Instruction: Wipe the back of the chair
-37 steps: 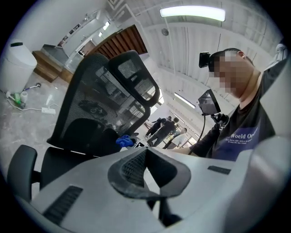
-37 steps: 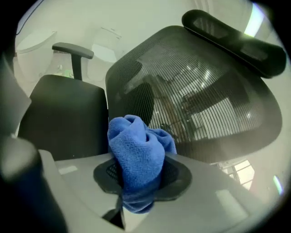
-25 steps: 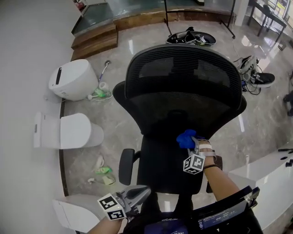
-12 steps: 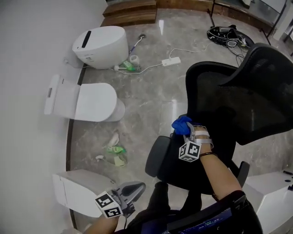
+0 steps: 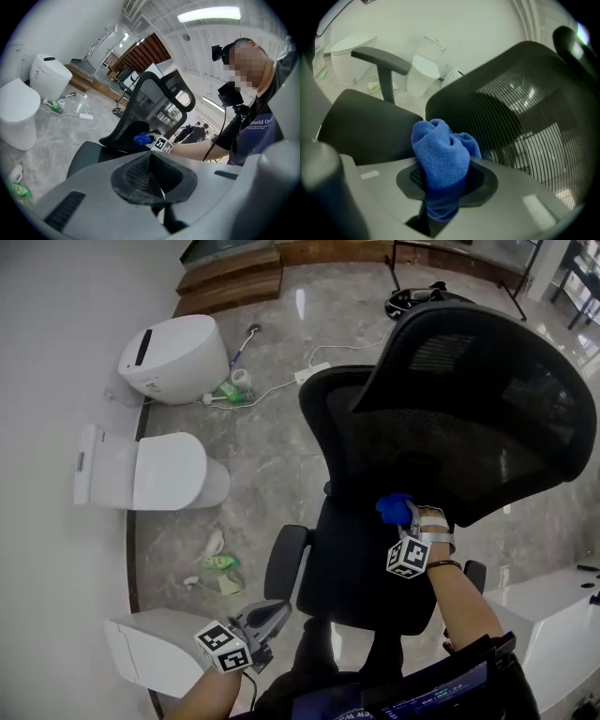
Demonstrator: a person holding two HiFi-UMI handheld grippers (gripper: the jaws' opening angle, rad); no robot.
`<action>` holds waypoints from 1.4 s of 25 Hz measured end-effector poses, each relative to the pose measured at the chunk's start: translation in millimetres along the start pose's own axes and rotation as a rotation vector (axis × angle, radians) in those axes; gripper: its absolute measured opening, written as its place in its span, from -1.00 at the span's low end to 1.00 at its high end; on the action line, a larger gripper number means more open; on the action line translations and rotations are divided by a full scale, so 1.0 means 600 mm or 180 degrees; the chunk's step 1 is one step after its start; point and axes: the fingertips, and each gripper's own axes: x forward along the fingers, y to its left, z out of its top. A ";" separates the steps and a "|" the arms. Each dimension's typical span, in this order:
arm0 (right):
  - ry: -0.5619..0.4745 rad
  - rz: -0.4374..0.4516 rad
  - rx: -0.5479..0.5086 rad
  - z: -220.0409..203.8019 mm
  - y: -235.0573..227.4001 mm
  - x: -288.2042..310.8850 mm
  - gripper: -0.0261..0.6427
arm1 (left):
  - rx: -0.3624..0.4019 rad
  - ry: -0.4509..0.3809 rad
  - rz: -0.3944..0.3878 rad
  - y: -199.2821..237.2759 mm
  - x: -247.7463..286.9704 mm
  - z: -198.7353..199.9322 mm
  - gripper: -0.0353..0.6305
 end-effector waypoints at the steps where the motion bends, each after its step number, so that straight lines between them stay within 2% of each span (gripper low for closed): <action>1: 0.0077 -0.0007 0.0029 -0.047 -0.007 -0.013 -0.57 | 0.0028 0.0045 -0.0028 -0.013 0.030 -0.001 -0.88; 5: 0.0323 0.0018 0.0105 -0.204 -0.023 -0.067 -0.57 | 0.0053 0.0169 -0.0112 -0.058 0.149 -0.013 -0.88; 8: 0.0468 0.0053 0.0200 -0.290 -0.029 -0.104 -0.57 | 0.0002 0.0236 -0.0209 -0.096 0.230 -0.032 -0.88; 12: 0.0675 0.0112 0.0363 -0.360 -0.022 -0.138 -0.57 | 0.0070 0.0359 -0.0352 -0.135 0.286 -0.066 -0.88; 15: 0.0801 0.0138 0.0682 -0.368 -0.018 -0.146 -0.57 | 0.0098 0.0389 -0.0334 -0.132 0.283 -0.083 -0.88; 18: 0.0554 0.0242 0.0889 -0.286 0.004 -0.125 -0.57 | 0.0096 0.0403 -0.0251 -0.106 0.245 -0.094 -0.88; 21: 0.0132 0.0472 0.0974 -0.132 0.051 -0.079 -0.57 | 0.0099 0.0405 -0.0160 -0.067 0.176 -0.103 -0.88; 25: -0.0165 0.0981 0.1592 0.070 0.110 0.005 -0.57 | 0.0008 0.0310 -0.0015 -0.002 0.067 -0.103 -0.88; 28: -0.0242 0.1245 0.1819 0.178 0.146 0.058 -0.57 | -0.0105 0.0203 0.0113 0.047 -0.004 -0.111 -0.88; 31: -0.0197 0.1274 0.2156 0.232 0.152 0.100 -0.57 | -0.0196 0.0116 0.0186 0.094 -0.058 -0.118 -0.88; 33: -0.0138 0.1273 0.2418 0.233 0.145 0.120 -0.57 | -0.0248 0.0085 0.0221 0.114 -0.076 -0.120 -0.88; 35: -0.0104 0.1238 0.2413 0.216 0.134 0.127 -0.57 | -0.0284 0.0078 0.0238 0.121 -0.078 -0.121 -0.88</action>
